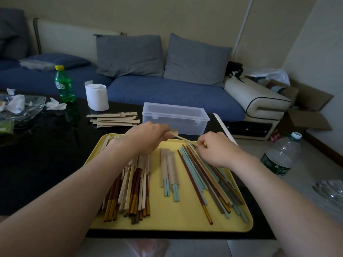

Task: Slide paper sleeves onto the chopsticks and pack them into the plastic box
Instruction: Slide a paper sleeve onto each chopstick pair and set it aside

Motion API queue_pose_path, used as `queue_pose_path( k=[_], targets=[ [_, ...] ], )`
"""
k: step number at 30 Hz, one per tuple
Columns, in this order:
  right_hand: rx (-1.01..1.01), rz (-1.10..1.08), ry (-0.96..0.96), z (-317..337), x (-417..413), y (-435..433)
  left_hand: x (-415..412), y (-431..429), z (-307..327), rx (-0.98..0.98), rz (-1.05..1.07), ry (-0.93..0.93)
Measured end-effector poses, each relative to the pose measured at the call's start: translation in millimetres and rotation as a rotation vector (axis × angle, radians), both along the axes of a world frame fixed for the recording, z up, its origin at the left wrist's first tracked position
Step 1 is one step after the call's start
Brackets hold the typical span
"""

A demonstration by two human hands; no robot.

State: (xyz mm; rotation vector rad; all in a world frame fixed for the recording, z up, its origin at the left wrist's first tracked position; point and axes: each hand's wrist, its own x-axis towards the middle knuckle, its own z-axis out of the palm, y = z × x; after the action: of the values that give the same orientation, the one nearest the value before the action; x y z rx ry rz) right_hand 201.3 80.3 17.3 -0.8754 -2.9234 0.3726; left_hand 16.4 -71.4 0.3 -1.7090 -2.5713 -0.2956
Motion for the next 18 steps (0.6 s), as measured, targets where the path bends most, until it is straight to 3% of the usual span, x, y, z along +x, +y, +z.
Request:
queue_pose_path(
  k=[6, 13, 16, 18],
  targets=[
    [0.144, 0.061, 0.027, -4.0, -3.8, 4.9, 2.5, 2.5, -3.2, -0.07, -0.066, 0.024],
    [-0.094, 0.183, 0.303, -7.0, -9.5, -4.4, 20.2, 13.9, -6.3, 0.001, -0.182, -0.017],
    [-0.123, 0.183, 0.336, -4.9, -9.7, -2.9, 18.2, 15.7, -9.8, 0.078, -0.164, 0.152],
    [-0.151, 0.128, 0.355, -3.6, -9.2, -0.1, 17.2, 17.3, -13.8, 0.254, -0.094, 0.281]
  ],
)
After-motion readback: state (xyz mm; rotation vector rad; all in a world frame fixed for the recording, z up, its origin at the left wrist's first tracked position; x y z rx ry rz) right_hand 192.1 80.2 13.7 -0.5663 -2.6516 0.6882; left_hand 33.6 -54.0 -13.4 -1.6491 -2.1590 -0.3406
